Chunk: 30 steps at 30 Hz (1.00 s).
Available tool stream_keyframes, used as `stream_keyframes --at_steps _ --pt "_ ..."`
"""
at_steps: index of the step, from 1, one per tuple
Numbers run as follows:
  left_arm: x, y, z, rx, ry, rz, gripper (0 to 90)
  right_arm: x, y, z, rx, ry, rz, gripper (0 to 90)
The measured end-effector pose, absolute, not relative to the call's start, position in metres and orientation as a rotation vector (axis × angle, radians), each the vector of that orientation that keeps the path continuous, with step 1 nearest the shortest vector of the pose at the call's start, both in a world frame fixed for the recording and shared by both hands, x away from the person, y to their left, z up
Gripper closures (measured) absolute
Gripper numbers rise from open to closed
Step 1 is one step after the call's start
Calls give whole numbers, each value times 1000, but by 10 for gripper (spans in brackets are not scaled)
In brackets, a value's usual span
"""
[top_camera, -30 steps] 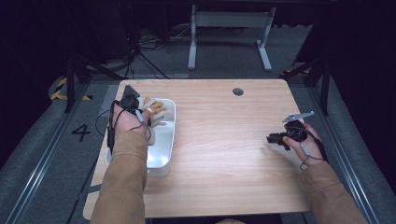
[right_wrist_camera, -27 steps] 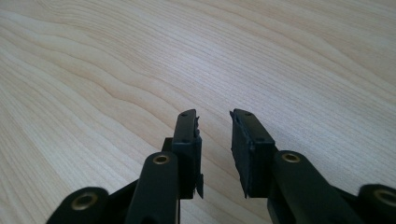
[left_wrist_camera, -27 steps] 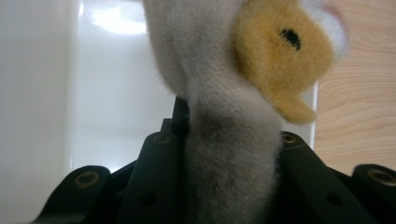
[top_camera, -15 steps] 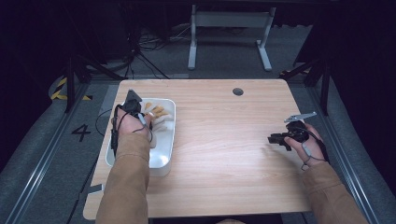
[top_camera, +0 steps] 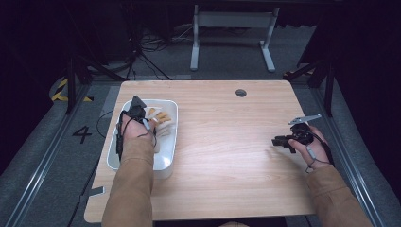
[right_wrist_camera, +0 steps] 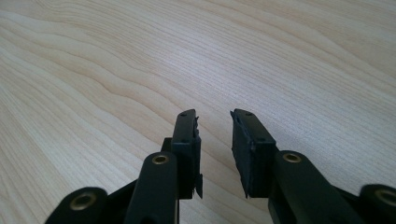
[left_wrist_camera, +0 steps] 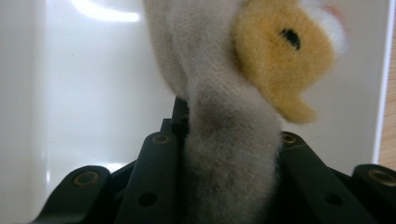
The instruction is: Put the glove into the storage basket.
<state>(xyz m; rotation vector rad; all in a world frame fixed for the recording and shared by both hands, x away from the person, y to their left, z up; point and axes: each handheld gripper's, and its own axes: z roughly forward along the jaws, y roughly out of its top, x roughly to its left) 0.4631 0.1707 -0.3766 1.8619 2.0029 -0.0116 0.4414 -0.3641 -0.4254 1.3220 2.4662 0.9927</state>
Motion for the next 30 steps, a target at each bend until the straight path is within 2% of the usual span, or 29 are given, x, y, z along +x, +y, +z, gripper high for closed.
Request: stream_keyframes --at_steps 12,30 --pt "465 168 -395 1886 2013 -39 732 440 -367 -427 1334 2460 992 706" --pt "468 173 -413 1909 2073 11 728 439 -368 -429 1345 2458 984 702"
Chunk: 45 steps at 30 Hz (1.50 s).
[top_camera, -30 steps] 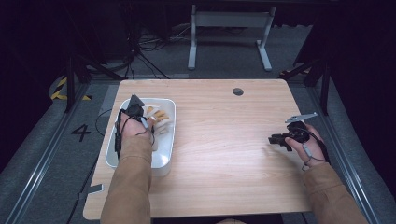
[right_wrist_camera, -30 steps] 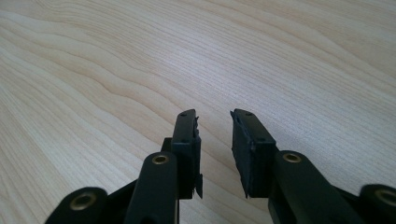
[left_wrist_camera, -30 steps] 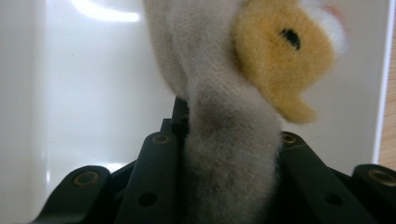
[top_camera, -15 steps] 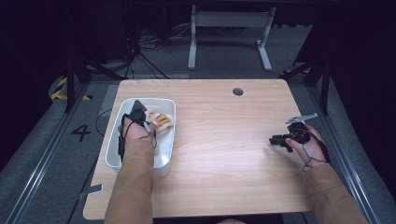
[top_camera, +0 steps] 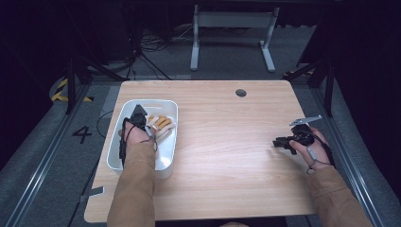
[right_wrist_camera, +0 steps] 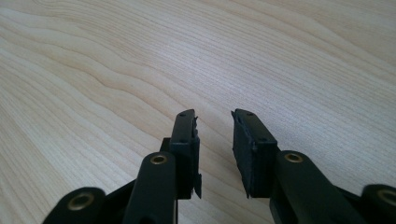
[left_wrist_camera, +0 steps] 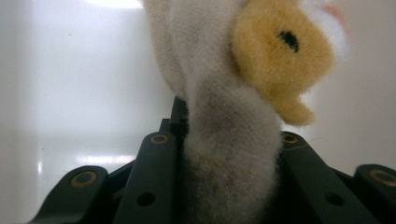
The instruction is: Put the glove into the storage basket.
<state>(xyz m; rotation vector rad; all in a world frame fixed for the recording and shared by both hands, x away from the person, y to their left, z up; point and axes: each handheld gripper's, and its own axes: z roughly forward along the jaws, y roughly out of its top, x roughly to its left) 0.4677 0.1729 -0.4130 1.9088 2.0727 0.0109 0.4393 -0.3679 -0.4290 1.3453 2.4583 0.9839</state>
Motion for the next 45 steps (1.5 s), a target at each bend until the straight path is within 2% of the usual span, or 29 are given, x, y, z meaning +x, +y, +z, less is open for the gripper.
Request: stream_keyframes --at_steps 14,17,20,21,24,26,29,32,40,45 --pt "469 174 -420 1917 2091 -10 712 438 -370 -429 1352 2453 983 701" --pt "470 175 -420 1918 2110 -11 623 438 -371 -430 1353 2455 984 696" --pt "471 174 -420 1919 2115 -6 427 438 -371 -431 1362 2450 985 692" --pt "471 174 -420 1919 2115 -6 400 438 -371 -431 1362 2450 985 692" --pt "470 171 -418 1912 2124 5 402 438 -371 -431 1366 2449 985 689" --pt "470 168 -416 1921 2117 -2 345 438 -370 -431 1365 2453 985 687" --pt "470 167 -415 1933 2110 -7 327 438 -370 -430 1362 2451 987 687" --pt "470 165 -414 1936 2102 19 242 438 -371 -430 1360 2453 989 687" --pt "469 161 -420 1983 2107 8 182 438 -371 -430 1358 2452 991 684" --pt "469 160 -414 1971 2095 40 188 438 -371 -430 1356 2454 994 683"
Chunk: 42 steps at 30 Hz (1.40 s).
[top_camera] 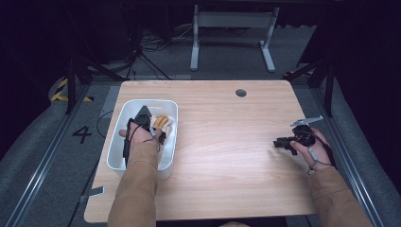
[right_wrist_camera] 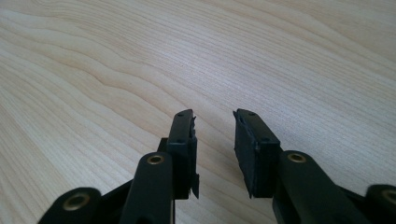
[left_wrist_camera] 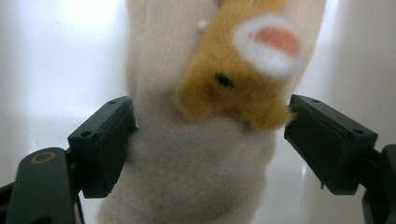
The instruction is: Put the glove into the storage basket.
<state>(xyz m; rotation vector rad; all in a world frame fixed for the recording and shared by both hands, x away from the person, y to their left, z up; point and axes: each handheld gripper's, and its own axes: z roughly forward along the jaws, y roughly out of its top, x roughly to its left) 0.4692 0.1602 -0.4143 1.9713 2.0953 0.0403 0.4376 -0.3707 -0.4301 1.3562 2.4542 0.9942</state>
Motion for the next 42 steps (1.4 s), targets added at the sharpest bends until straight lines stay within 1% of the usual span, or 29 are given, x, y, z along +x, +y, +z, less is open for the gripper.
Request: stream_keyframes --at_steps 7,8,9,10,15,20,30,33,34,42 --pt "469 161 -403 1997 2062 101 188 438 -371 -430 1357 2454 994 681" --pt "468 161 -401 1999 2054 120 189 438 -370 -430 1355 2452 993 679" --pt "468 161 -398 2004 2036 178 193 438 -370 -430 1355 2452 994 678" --pt "468 162 -396 2006 2036 205 202 438 -370 -430 1355 2452 994 678" --pt "467 165 -387 1969 1983 250 218 437 -370 -430 1357 2453 990 675" --pt "463 164 -377 1974 1941 277 231 437 -370 -430 1356 2450 994 674" --pt "460 156 -354 1986 1827 284 230 431 -374 -428 1361 2438 988 674" --pt "457 145 -344 1942 1726 323 228 428 -378 -427 1370 2425 988 673" --pt "457 145 -344 1942 1726 323 236 427 -379 -427 1371 2428 987 673" --pt "447 113 -332 1947 1484 316 260 423 -384 -425 1374 2412 1003 674"
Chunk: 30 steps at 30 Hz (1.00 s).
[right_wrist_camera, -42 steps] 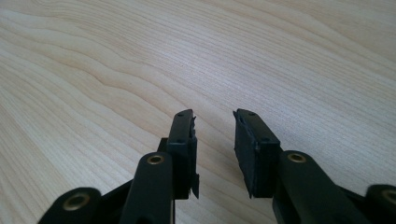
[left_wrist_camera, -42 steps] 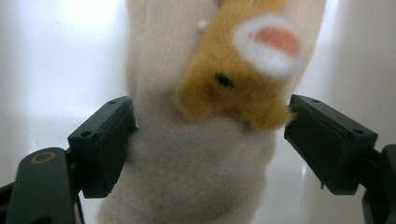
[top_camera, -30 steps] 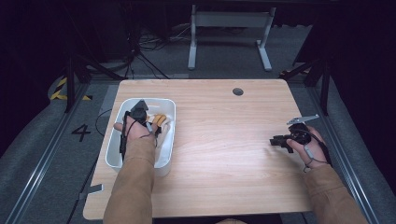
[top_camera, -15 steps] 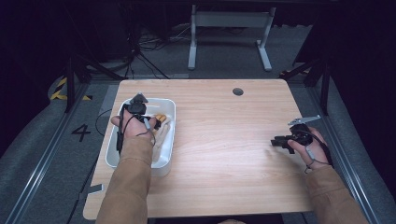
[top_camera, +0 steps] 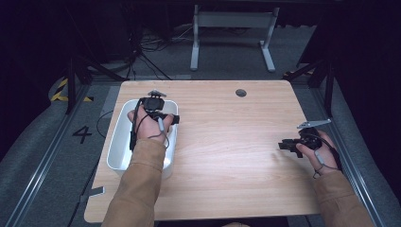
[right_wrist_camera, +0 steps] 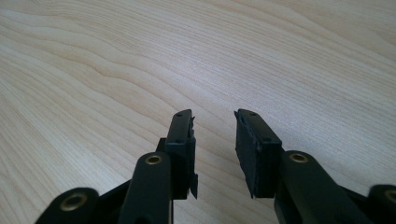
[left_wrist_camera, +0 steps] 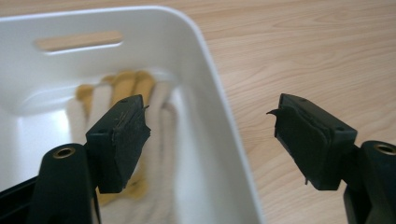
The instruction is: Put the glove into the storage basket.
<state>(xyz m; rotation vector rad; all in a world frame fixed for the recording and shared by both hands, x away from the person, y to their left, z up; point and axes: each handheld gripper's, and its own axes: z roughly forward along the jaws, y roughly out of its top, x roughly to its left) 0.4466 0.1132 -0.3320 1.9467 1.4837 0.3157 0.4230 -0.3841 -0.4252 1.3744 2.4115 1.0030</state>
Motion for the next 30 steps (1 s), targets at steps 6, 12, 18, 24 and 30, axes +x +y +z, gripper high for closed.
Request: stream_keyframes --at_steps 6,12,18,24,30 --pt "435 94 -332 1971 1352 277 262 423 -384 -424 1365 2411 1009 677" --pt "427 71 -348 1998 1212 249 287 423 -383 -422 1352 2431 1007 713" --pt "416 48 -357 2047 1090 224 287 421 -384 -416 1297 2460 979 768" --pt "406 37 -369 2097 981 200 283 419 -383 -414 1230 2485 990 819" --pt "402 35 -377 2064 916 154 283 414 -383 -407 1184 2454 1047 878"
